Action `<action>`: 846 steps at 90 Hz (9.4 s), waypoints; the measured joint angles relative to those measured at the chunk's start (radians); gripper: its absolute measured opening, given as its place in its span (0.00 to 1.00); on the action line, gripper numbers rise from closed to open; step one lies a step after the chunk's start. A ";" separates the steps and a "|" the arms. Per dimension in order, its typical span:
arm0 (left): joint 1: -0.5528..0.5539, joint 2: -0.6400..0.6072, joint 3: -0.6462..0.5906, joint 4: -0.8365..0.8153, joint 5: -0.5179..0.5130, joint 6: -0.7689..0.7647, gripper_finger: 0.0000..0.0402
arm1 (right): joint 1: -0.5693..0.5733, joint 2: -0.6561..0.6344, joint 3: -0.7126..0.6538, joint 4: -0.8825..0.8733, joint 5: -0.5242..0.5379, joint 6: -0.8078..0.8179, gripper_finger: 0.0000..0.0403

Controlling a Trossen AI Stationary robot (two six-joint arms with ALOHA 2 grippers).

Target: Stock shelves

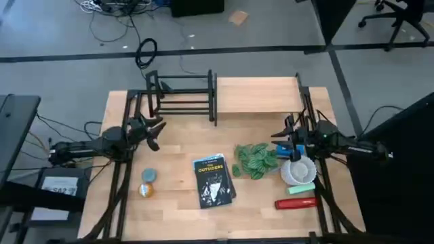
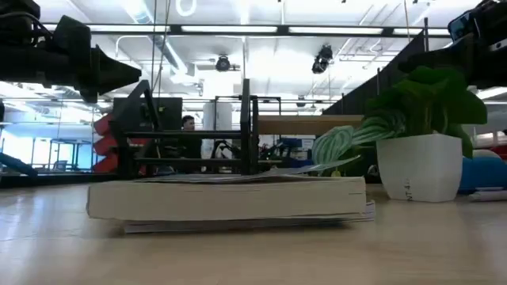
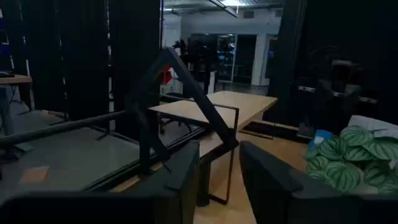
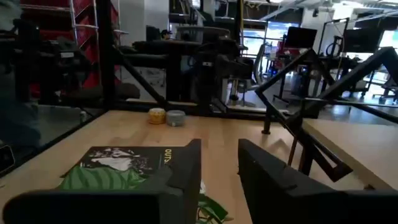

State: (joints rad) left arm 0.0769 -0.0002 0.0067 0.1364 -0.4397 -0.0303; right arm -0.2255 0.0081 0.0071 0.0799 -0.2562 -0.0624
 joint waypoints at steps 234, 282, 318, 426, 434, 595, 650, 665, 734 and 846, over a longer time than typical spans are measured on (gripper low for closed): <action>-0.293 1.653 0.851 -0.348 0.668 -1.655 0.51 | 0.000 0.001 0.000 0.016 0.000 0.000 0.19; -0.296 1.768 0.872 -0.200 0.713 -1.711 0.50 | 0.000 0.001 0.000 0.023 0.000 0.000 0.19; -0.297 1.766 0.875 -0.283 0.634 -1.787 0.21 | 0.000 0.001 0.000 0.024 0.000 0.000 0.19; -0.356 1.591 0.987 -0.910 0.774 -1.590 0.55 | 0.000 0.001 0.000 0.040 0.000 0.000 0.19; -0.365 1.591 0.949 -0.871 0.788 -1.591 0.53 | 0.000 0.001 0.000 0.040 0.000 0.000 0.19; -0.494 1.517 0.658 -0.304 0.699 -1.727 0.49 | 0.000 0.001 0.000 0.039 0.000 0.000 0.19; -0.478 1.538 0.673 -0.358 0.567 -1.751 0.18 | 0.000 0.001 0.000 0.039 0.000 0.000 0.19; -0.476 1.536 0.742 -0.392 0.536 -1.746 0.02 | 0.000 0.001 0.000 0.039 0.000 0.000 0.19; -0.616 1.443 1.248 -1.471 0.726 -1.571 0.36 | 0.000 0.001 0.000 0.039 0.000 0.000 0.19; -0.494 1.229 0.719 -1.179 0.739 -1.515 0.56 | 0.000 0.001 0.000 0.046 0.000 0.000 0.19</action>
State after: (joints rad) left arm -0.4168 1.2291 0.7261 -1.0427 0.2992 -1.5449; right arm -0.2253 0.0087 0.0070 0.1262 -0.2560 -0.0625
